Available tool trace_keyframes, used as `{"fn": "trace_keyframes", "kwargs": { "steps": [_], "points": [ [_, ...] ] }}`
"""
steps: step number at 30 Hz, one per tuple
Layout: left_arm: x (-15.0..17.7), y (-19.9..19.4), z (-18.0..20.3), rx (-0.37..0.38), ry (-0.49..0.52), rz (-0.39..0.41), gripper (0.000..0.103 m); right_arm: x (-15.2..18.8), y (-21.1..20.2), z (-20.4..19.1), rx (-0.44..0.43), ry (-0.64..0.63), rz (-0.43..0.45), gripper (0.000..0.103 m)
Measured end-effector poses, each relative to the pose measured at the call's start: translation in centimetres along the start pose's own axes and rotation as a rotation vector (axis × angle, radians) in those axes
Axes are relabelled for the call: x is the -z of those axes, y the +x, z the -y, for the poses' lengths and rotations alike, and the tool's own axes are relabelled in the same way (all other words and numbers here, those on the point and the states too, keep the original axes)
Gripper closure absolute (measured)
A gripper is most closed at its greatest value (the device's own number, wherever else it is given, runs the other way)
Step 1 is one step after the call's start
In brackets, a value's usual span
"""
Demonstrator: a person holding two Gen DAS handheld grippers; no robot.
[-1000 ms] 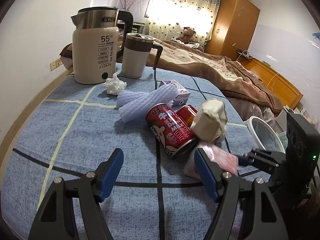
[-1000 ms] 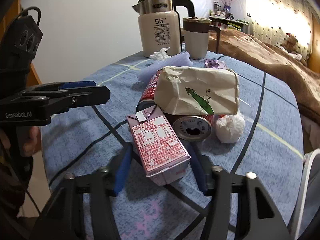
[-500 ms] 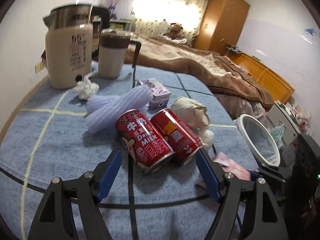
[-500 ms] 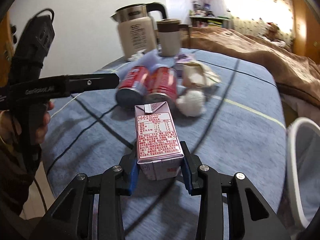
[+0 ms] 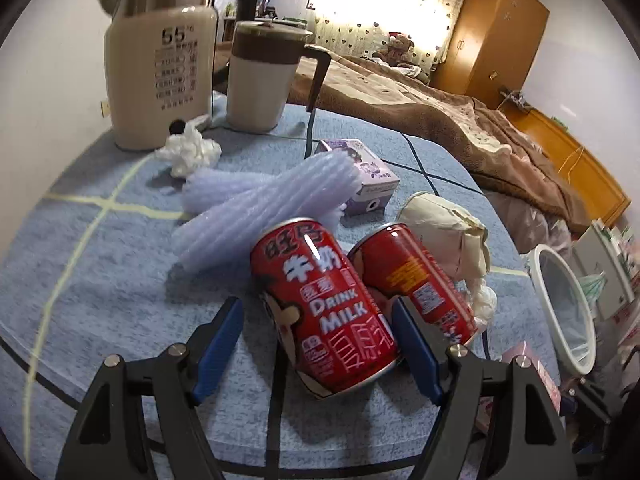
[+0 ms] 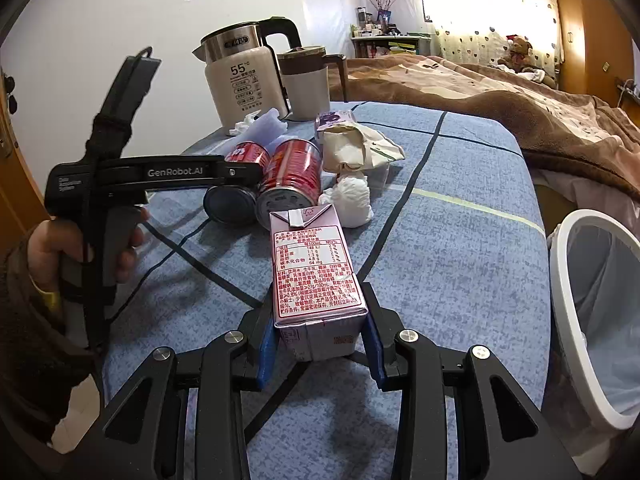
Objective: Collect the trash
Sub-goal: 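Grasp the red milk can with the left tool while the right holds the carton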
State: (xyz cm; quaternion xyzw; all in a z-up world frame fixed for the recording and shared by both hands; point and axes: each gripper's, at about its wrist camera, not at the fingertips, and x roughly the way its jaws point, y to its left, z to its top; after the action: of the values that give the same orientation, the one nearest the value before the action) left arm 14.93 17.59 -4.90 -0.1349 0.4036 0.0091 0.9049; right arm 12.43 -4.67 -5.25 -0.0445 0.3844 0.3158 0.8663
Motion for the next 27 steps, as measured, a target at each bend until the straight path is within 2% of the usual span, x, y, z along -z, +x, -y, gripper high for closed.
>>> {"fn": "trace_keyframes", "kwargs": {
  "steps": [3, 6, 10, 12, 14, 19, 22, 24, 27],
  "points": [
    [0.0, 0.1, -0.1, -0.041, -0.001, 0.011, 0.025, 0.2, -0.2, 0.0, -0.001, 0.0, 0.001, 0.065],
    [-0.1, 0.6, -0.5, -0.031, -0.027, -0.007, 0.025, 0.2, -0.2, 0.0, -0.002, 0.002, 0.003, 0.065],
    [-0.5, 0.7, -0.4, -0.063, -0.024, 0.0, 0.025, 0.2, -0.2, 0.0, -0.005, 0.008, 0.006, 0.065],
    [-0.9, 0.7, -0.3, -0.051, -0.036, 0.01, 0.026, 0.2, -0.1, 0.1, -0.007, 0.011, 0.005, 0.065],
    [-1.2, 1.0, -0.2, -0.078, -0.039, 0.019, 0.026, 0.2, -0.1, 0.2, -0.009, 0.012, 0.006, 0.065],
    [-1.1, 1.9, -0.6, -0.091, -0.049, -0.006, 0.026, 0.3, -0.2, 0.3, -0.018, 0.02, 0.007, 0.065],
    [-1.1, 2.1, -0.8, -0.057, -0.062, -0.019, 0.037, 0.3, -0.2, 0.4, -0.024, 0.026, 0.008, 0.065],
    [-1.2, 1.9, -0.3, -0.084, -0.027, -0.013, 0.039, 0.3, -0.2, 0.5, -0.028, 0.029, 0.009, 0.065],
    [-1.1, 1.8, 0.0, -0.085, -0.013, -0.016, 0.041, 0.3, -0.2, 0.6, -0.031, 0.033, 0.011, 0.065]
  ]
}}
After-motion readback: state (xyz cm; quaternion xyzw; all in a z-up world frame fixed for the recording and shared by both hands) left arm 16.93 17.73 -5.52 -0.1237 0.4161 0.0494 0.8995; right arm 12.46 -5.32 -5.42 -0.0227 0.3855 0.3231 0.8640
